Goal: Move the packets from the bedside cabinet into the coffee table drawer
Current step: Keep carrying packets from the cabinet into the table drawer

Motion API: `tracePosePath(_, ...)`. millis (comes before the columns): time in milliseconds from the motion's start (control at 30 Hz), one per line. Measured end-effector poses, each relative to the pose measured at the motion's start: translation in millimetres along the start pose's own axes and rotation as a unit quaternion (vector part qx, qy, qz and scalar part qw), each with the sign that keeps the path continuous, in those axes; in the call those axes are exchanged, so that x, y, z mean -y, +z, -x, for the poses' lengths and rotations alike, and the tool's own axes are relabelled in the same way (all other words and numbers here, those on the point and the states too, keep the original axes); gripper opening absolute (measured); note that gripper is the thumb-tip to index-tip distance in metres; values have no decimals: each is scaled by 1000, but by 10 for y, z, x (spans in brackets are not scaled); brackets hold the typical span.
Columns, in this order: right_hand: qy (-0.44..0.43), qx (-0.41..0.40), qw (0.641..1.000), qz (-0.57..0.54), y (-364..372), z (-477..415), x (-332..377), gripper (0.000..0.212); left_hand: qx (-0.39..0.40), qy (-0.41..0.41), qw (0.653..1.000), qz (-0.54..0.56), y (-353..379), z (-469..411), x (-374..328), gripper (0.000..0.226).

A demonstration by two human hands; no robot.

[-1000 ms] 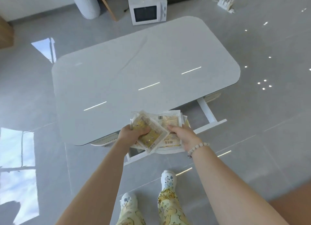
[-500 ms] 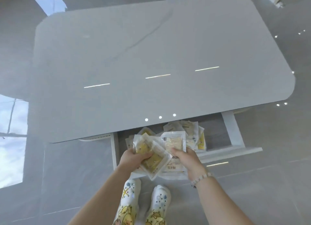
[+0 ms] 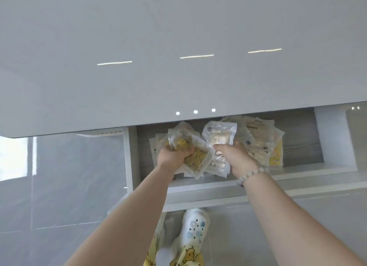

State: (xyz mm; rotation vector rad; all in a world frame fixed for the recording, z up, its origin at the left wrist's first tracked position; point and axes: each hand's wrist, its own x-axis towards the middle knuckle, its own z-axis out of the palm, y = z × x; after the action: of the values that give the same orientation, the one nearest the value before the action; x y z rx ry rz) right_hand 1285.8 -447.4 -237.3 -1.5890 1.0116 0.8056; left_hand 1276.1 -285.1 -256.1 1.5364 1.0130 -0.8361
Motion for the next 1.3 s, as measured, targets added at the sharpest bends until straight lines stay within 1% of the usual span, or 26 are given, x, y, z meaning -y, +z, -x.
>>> tracePosePath(67, -22, -6, 999, 32, 112, -71, -38, 18, -14, 6, 1000, -23, 5, -136, 72, 51)
tracePosePath(100, -45, -13, 997, 66, 159, -98, -70, 17, -23, 9, 999, -36, 4, -182, 106, 52)
tracePosePath(167, -98, -36, 983, 153, 232, -139, -138, 19, -36, 24, 997, -61, 1, -248, 160, 49)
tracePosePath(233, -128, -74, 969, 198, 274, -182, -193, 26, -38, 40, 996, -75, 7, -279, 198, 41)
tracePosePath(300, -129, -106, 963, 210, 308, -245, -241, 30, -40, 51, 994, -92, 13, -294, 221, 37)
tracePosePath(433, -134, -141, 943, 270, 385, -348, -291, 44, -75, 68, 986, -134, 42, -319, 235, 41)
tracePosePath(533, -133, -180, 924, 309, 413, -375, -286, 46, -91, 78, 975, -185, 62, -319, 227, 46)
tracePosePath(567, -128, -195, 919, 319, 408, -373, -277, 47, -97, 81, 970, -206, 62, -310, 212, 50)
tracePosePath(667, -114, -224, 900, 355, 410, -316, -235, 54, -127, 94, 945, -288, 42, -292, 185, 74)
tracePosePath(700, -111, -231, 891, 374, 418, -291, -223, 56, -137, 97, 935, -312, 28, -276, 182, 78)
tracePosePath(767, -100, -240, 878, 401, 433, -228, -194, 62, -151, 95, 922, -343, -1, -231, 162, 78)
tracePosePath(833, -90, -239, 876, 408, 448, -152, -164, 65, -158, 91, 919, -349, -50, -182, 133, 74)
tracePosePath(933, -101, -231, 876, 411, 455, 12, -101, 59, -153, 93, 915, -360, -131, -59, 71, 72)
tracePosePath(1000, -117, -229, 868, 425, 450, 166, -22, 49, -131, 94, 915, -369, -185, 65, 32, 69)
tracePosePath(1067, -135, -223, 861, 437, 444, 351, 100, 35, -110, 108, 914, -375, -240, 223, -31, 60)
tracePosePath(1133, -165, -212, 852, 449, 437, 589, 291, 24, -112, 150, 905, -383, -325, 442, -164, 49)
tracePosePath(1233, -247, -213, 817, 475, 367, 1066, 680, 19, -114, 244, 875, -402, -531, 930, -521, 40)
tracePosePath(1300, -296, -227, 790, 486, 286, 1422, 997, 20, -115, 318, 833, -438, -728, 1296, -843, 40)
